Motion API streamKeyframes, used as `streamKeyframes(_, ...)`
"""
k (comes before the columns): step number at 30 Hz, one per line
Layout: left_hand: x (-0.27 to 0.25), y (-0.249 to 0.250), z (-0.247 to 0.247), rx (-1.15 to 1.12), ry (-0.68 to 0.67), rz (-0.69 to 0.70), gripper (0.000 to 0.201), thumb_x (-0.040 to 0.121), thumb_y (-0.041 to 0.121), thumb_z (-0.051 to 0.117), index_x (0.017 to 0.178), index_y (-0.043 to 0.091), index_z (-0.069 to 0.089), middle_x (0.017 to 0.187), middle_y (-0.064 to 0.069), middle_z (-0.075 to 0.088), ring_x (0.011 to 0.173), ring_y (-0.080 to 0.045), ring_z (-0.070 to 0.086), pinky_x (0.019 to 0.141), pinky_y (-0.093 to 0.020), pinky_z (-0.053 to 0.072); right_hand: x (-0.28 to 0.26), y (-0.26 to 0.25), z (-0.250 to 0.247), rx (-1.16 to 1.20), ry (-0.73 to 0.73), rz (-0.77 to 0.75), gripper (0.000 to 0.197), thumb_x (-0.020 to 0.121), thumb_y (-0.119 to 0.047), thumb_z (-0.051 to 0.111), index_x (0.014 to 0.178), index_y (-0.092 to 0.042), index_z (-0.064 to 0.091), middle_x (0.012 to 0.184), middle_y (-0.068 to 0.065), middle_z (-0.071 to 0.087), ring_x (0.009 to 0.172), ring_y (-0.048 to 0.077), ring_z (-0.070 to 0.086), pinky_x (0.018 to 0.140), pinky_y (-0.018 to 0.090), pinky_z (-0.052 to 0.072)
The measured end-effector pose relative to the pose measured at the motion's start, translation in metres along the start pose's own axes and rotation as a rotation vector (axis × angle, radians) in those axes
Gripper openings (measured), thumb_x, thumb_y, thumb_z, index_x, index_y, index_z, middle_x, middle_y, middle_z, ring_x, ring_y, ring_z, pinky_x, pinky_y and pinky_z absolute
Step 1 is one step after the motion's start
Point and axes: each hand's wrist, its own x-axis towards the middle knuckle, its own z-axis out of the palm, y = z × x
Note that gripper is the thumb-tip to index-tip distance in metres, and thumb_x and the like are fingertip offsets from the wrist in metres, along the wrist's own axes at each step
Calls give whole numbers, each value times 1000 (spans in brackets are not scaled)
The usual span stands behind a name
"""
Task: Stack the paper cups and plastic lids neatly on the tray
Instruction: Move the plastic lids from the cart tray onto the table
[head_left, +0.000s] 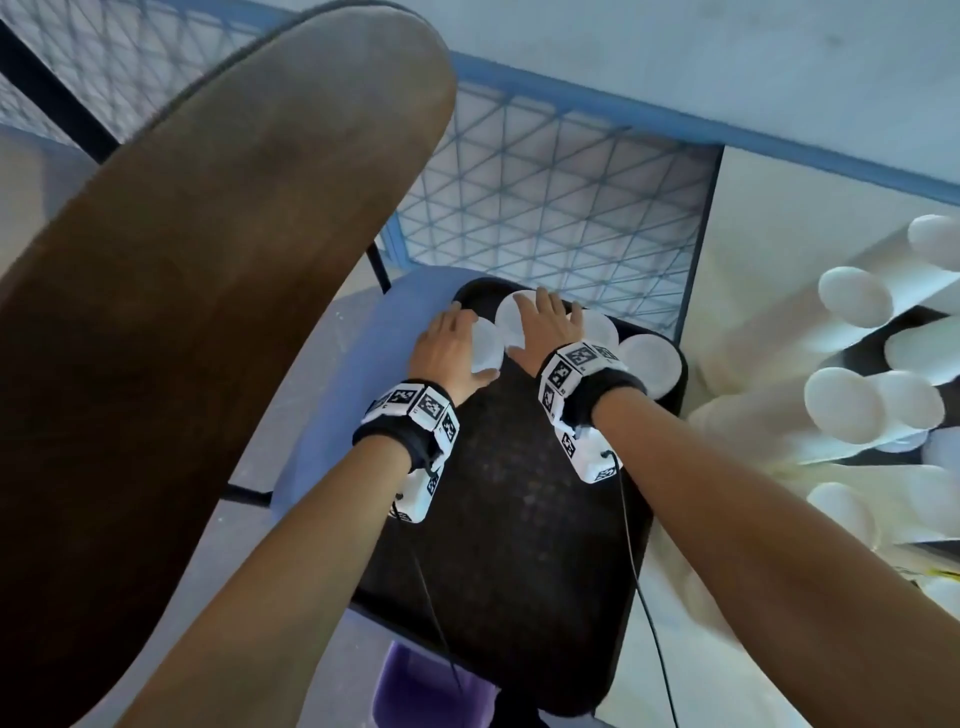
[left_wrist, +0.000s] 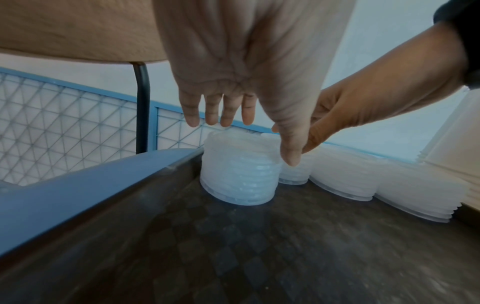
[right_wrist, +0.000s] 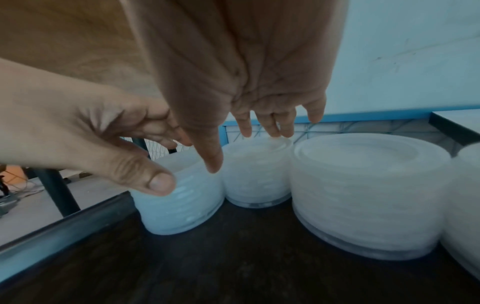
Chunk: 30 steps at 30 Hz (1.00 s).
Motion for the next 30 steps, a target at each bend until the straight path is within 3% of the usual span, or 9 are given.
streamKeyframes(6, 2, 3, 6, 38, -28, -15, 63, 81, 23, 68, 132, 7, 35, 133, -13, 45, 124, -29, 40, 96, -39, 38, 1, -3, 1, -8, 22, 5, 61, 90, -29, 54, 142, -14, 25, 150, 12, 25, 139, 27, 24, 115, 45, 12)
streamKeyframes(13, -45, -1, 14, 65, -117, -81, 79, 77, 26, 71, 139, 12, 26, 140, -12, 35, 127, -30, 36, 100, -42, 40, -33, -18, 11, -27, -1, -34, 68, 86, -31, 60, 142, -14, 24, 140, 15, 32, 124, 31, 42, 107, 40, 27)
streamKeyframes(21, -138, -11, 28, 111, -308, -196, 83, 72, 33, 69, 139, 18, 23, 136, -8, 23, 124, -30, 33, 92, -41, 45, -109, -46, 36, 17, -174, -32, 78, 72, -35, 73, 136, -19, 31, 135, 13, 26, 122, 30, 36, 96, 41, 40)
streamKeyframes(26, -168, -15, 39, 52, -291, -250, 87, 68, 33, 73, 137, 23, 22, 140, -6, 18, 127, -31, 29, 93, -42, 44, -140, -54, 61, 30, -238, 8, 89, 64, -31, 80, 134, -21, 26, 135, 12, 22, 122, 29, 33, 92, 43, 46)
streamKeyframes(30, -175, -17, 45, 33, -278, -260, 91, 68, 33, 75, 139, 24, 20, 141, -5, 25, 127, -29, 32, 97, -43, 42, -147, -51, 71, 52, -259, 51, 93, 63, -29, 82, 135, -22, 23, 139, 13, 21, 125, 31, 33, 91, 46, 48)
